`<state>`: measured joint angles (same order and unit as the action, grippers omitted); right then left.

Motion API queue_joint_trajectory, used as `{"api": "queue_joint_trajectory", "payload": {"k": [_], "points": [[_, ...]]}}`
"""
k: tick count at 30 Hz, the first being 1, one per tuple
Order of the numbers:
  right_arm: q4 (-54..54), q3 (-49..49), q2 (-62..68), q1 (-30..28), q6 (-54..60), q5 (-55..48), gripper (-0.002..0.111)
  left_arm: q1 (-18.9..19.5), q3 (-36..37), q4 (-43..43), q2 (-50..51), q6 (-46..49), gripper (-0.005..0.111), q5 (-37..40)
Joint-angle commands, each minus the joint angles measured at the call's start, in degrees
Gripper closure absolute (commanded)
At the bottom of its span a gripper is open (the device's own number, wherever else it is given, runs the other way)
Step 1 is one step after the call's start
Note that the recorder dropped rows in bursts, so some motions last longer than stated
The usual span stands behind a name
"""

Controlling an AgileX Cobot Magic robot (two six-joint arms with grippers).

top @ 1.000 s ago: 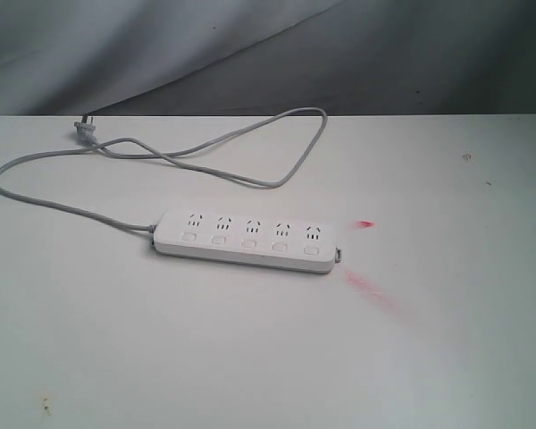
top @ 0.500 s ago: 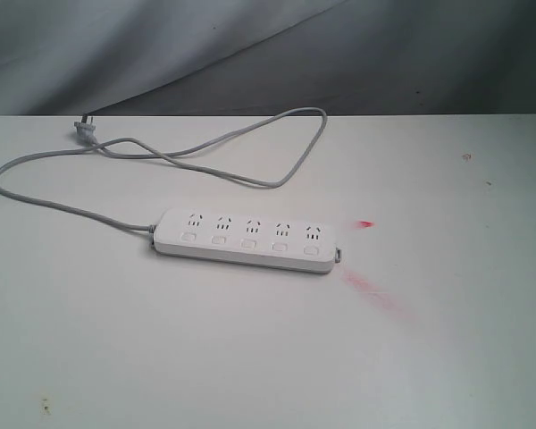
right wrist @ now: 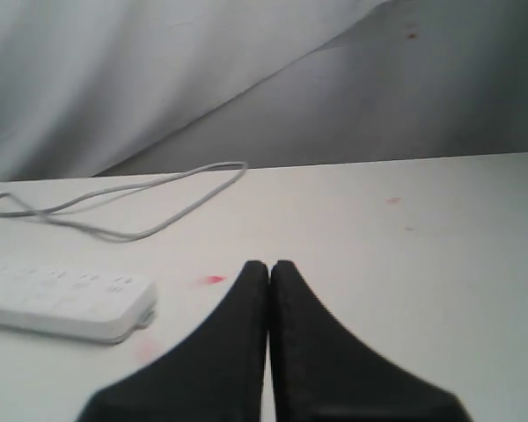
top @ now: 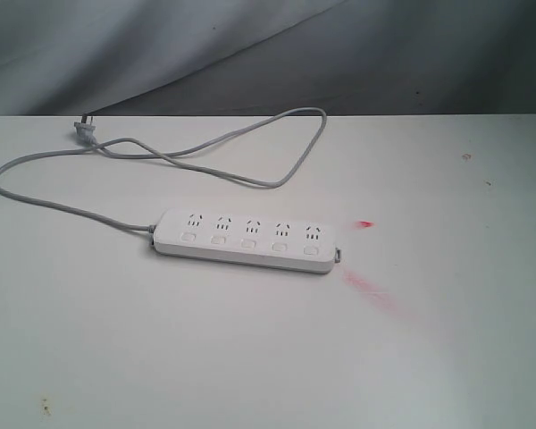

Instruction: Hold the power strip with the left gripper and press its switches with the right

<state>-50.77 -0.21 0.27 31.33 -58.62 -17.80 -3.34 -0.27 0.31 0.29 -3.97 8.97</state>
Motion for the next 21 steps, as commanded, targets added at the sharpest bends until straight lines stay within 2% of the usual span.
{"api": "queue_joint_trajectory", "payload": {"k": [1,6,8,18,20,21], "points": [[-1.31,0.21,-0.27,-12.41,-0.08,0.03,0.108,0.13,0.27,0.23,-0.29,-0.17,0.107,-0.12],[-1.49,0.21,-0.27,-25.37,0.2,2.46,0.108,0.13,0.27,0.23,-0.29,-0.17,0.107,-0.12],[-1.49,0.21,-0.27,-28.32,0.34,4.15,0.108,0.13,0.27,0.23,-0.29,-0.17,0.107,-0.12],[-1.49,0.21,-0.27,-28.56,1.83,10.66,0.108,0.13,0.27,0.23,-0.29,-0.17,0.107,-0.12],[4.09,0.21,-0.27,-28.56,8.64,11.05,0.108,0.13,0.27,0.23,-0.29,-0.17,0.107,-0.12],[15.31,0.21,-0.27,-28.56,21.28,10.69,0.108,0.13,0.27,0.23,-0.29,-0.17,0.107,-0.12]]}}
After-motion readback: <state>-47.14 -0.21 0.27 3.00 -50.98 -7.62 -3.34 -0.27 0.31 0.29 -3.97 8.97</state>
